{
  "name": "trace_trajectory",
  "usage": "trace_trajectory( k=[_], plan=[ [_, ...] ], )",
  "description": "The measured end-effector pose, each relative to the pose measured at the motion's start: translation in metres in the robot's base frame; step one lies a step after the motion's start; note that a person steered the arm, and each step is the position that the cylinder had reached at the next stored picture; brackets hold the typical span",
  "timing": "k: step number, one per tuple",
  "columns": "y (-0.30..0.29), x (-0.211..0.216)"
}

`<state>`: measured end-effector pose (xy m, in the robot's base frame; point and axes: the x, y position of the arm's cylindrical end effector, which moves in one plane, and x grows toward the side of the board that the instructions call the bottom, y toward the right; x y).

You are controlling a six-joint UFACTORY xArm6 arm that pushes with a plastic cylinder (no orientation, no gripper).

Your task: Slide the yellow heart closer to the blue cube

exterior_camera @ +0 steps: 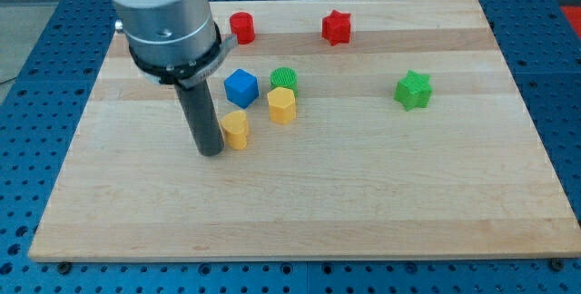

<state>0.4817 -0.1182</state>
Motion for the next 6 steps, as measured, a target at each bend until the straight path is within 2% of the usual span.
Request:
trace_trajectory(
  k=[1, 2, 3, 5, 6],
  plan=[
    [0.0, -0.014],
    [-0.005, 0.026],
    [0.003, 0.035],
    [0.01, -0.032],
    [0.006, -0.012]
  ],
)
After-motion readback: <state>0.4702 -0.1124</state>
